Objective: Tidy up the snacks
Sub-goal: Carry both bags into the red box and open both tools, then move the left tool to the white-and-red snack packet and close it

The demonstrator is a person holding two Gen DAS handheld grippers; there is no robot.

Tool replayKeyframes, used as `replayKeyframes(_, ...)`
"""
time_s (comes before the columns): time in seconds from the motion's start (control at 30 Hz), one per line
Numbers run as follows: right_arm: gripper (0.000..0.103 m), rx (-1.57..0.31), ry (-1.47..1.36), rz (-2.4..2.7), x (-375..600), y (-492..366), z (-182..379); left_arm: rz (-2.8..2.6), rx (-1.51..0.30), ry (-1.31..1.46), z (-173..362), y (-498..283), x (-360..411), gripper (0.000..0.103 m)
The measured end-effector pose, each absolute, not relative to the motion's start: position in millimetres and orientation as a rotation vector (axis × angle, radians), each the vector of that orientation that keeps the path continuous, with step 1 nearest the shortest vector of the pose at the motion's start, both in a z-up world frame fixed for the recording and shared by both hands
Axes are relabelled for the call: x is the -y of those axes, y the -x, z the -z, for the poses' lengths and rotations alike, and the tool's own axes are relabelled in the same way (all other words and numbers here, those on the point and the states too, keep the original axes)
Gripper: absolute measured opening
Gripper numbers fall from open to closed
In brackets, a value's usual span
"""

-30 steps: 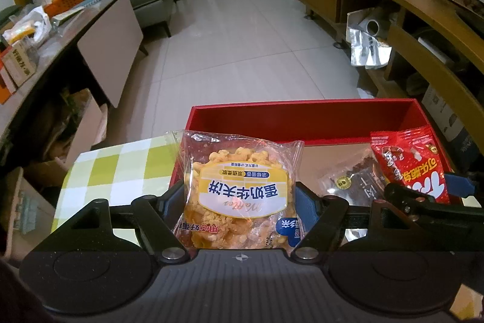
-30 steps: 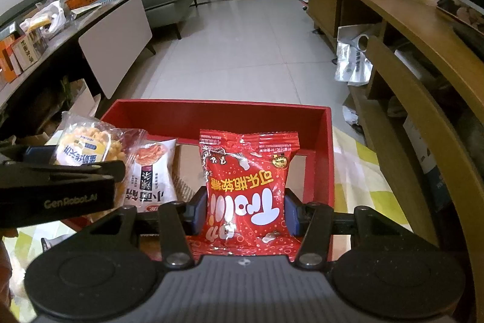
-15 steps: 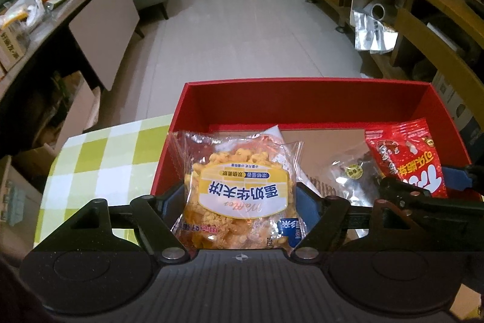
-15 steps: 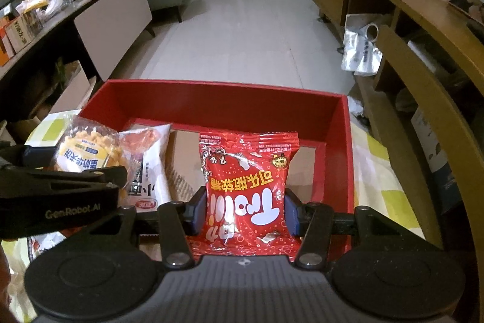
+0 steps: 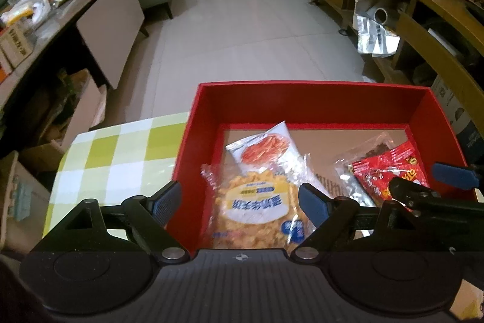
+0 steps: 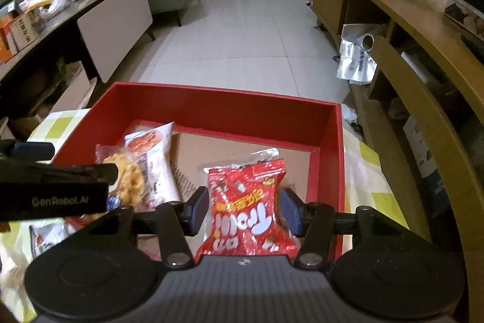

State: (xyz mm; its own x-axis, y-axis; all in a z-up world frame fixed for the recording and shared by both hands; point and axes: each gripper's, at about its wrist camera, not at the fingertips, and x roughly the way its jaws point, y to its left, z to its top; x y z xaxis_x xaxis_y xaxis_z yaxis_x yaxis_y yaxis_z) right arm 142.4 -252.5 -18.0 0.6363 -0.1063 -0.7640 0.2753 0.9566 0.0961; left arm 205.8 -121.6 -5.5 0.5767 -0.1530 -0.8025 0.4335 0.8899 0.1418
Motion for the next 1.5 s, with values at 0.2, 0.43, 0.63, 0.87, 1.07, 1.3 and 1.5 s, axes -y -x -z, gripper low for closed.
replayKeyframes(0.2, 0.061, -0.853, -0.215, 0.193, 237, -123, 8, 0.345, -0.91, -0.314, -6, -191, 98, 0.089)
replayKeyframes(0.43, 0.061, -0.869, -0.171, 0.162, 212, -96, 5, 0.356, -0.952, -0.325, -7, -165, 67, 0.089)
replayKeyframes(0.63, 0.061, -0.866, -0.173, 0.119, 197, -78, -3, 0.348, -0.978, -0.344, -6, -147, 38, 0.089)
replayKeyframes(0.87, 0.061, -0.888, -0.166, 0.084, 178, -62, -4, 0.368, -1.064, -0.311, 3, -125, 7, 0.089)
replayKeyframes(1.07, 0.061, -0.908, -0.167, 0.068, 170, -41, -5, 0.413, -1.12, -0.384, 25, -98, 11, 0.089)
replayKeyframes(1.3, 0.061, -0.948, -0.175, 0.024, 156, -17, -2, 0.43, -1.163, -0.463, 46, -85, 21, 0.088)
replayKeyframes(1.5, 0.061, -0.984, -0.156, -0.007, 148, -6, 5, 0.399, -1.227, -0.459, 61, -94, 14, 0.081)
